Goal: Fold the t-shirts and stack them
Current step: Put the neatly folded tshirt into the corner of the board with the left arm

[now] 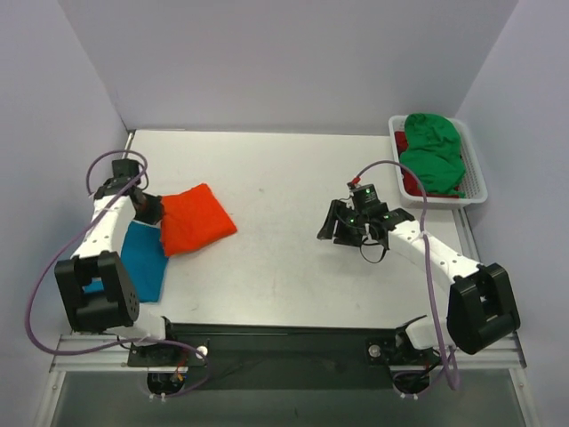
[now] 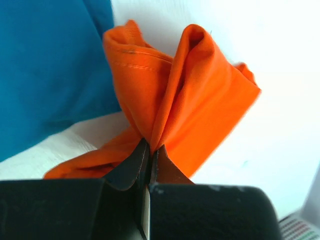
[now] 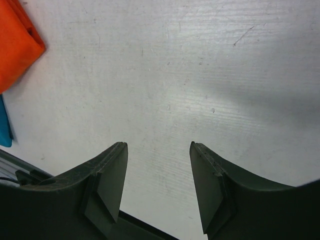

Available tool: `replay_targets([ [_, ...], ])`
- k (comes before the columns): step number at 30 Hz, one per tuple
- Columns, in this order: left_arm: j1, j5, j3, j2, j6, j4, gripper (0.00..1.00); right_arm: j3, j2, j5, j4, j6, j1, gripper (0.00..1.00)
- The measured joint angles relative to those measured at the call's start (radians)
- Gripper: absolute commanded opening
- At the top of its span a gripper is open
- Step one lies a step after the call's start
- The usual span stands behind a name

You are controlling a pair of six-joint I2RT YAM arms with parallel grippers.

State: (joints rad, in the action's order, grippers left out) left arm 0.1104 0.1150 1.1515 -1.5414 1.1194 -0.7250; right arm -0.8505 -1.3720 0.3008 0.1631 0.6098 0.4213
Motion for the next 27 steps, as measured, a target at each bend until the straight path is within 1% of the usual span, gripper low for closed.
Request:
replay_targets([
  [4,0.124,-0.019,-0.009,0.092,-0.016,-0.002,0.0,0.0,0.013,-0.003,0.009,0.008,0.018,0.53],
  [10,0.243,-0.068,-0.01,0.148,-0.047,-0.002,0.0,0.0,0.027,-0.01,0.023,0.015,0.028,0.53],
  [19,0.33,-0.132,-0.006,0.147,-0.06,0.005,0.0,0.0,0.028,-0.019,0.036,0.014,0.032,0.53],
  [27,0.373,-0.146,0.079,0.089,-0.059,0.027,0.0,-0.006,0.028,-0.024,0.055,0.006,0.032,0.53],
])
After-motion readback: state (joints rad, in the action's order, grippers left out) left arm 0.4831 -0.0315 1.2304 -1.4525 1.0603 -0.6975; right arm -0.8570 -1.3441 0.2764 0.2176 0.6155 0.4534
